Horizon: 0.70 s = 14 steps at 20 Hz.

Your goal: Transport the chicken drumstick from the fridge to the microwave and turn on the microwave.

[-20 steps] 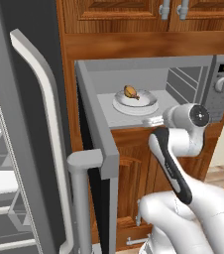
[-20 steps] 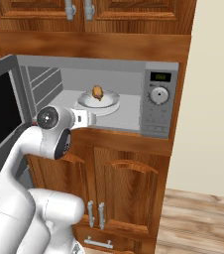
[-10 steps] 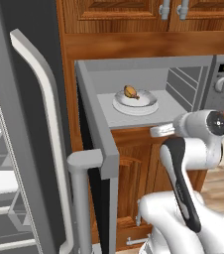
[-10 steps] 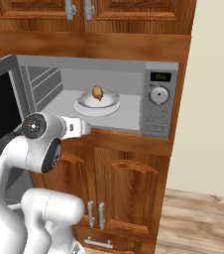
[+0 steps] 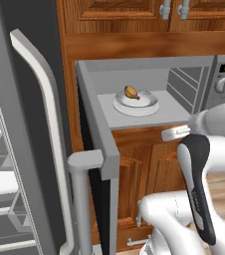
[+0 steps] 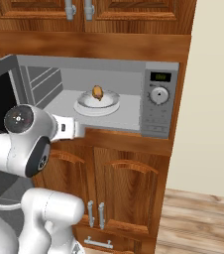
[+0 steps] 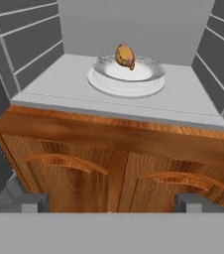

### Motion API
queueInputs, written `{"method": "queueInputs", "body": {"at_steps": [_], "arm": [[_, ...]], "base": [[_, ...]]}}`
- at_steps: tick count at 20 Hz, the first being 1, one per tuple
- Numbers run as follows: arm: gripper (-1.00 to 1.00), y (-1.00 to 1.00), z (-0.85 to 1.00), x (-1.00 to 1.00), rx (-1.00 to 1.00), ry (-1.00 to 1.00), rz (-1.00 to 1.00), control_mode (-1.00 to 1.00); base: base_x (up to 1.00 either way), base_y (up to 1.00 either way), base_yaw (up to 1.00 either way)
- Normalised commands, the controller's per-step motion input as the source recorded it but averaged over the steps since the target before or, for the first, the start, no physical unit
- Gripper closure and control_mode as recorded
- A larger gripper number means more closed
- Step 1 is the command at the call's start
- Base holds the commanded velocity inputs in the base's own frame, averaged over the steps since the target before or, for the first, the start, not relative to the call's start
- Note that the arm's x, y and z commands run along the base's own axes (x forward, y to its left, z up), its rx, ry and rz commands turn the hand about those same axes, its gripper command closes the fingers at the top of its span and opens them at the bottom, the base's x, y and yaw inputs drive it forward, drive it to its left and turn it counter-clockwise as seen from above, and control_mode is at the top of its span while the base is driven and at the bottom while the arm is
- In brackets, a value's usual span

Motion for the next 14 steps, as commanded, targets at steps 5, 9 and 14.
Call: {"method": "queueInputs", "body": {"at_steps": [5, 9, 14], "arm": [[-1.00, 0.00, 0.00, -0.66, 0.00, 0.00, 0.00, -1.00], [-1.00, 0.01, 0.00, -0.64, 0.00, 0.00, 0.00, -1.00], [-1.00, 0.08, 0.00, -0.56, 0.00, 0.00, 0.00, -1.00]], "base": [[0.00, 0.00, 0.00], [0.00, 0.00, 0.00], [0.00, 0.00, 0.00]]}}
